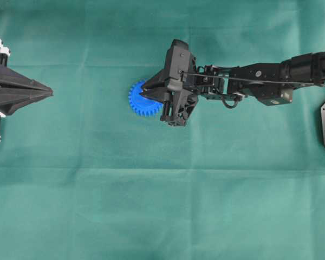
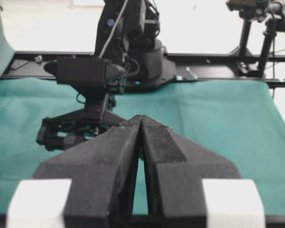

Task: Insert the shaft placed at a random location into the center hole of the medium gear at another random location.
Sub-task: 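Lower the shaft into the gear's center hole with the right gripper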

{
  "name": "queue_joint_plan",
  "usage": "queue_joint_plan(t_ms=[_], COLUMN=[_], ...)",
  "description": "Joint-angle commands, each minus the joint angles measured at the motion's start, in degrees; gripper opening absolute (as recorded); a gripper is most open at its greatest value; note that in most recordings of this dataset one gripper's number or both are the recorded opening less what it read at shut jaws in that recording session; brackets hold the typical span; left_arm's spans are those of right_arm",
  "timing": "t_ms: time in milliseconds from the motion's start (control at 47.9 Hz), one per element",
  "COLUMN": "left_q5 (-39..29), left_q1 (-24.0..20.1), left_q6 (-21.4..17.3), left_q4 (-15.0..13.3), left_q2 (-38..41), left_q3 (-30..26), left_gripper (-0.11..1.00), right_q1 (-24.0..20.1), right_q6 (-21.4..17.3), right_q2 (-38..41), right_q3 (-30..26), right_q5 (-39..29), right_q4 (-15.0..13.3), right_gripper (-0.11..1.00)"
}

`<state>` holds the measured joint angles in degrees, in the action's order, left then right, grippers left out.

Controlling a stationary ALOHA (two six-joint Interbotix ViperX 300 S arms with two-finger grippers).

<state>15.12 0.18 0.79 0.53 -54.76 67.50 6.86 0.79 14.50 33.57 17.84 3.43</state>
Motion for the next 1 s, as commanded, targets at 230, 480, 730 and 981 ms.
queue_joint_plan(t_ms=[230, 480, 730, 981], left_q5=[0.5, 0.6, 0.6, 0.5], left_q1=[-0.1, -0.1, -0.1, -0.1], left_q6=[0.0, 0.0, 0.0, 0.0], left_q4=[0.2, 0.2, 0.2, 0.2], left_q2=[0.5, 0.4, 0.5, 0.5], left_q3=[-1.2, -1.2, -1.2, -1.2], left_gripper=[0.00, 0.00, 0.00, 0.00], right_q1=[-0.1, -0.2, -0.3, -0.3], right_q6=[-0.4, -0.4, -0.4, -0.3], right_q2=[1.3, 1.3, 1.3, 1.3], right_q3=[-1.6, -1.2, -1.1, -1.1], right_q5=[1.4, 1.2, 1.1, 1.1], right_q4=[0.4, 0.4, 0.4, 0.3], right_gripper=[0.13, 0.14, 0.13, 0.14])
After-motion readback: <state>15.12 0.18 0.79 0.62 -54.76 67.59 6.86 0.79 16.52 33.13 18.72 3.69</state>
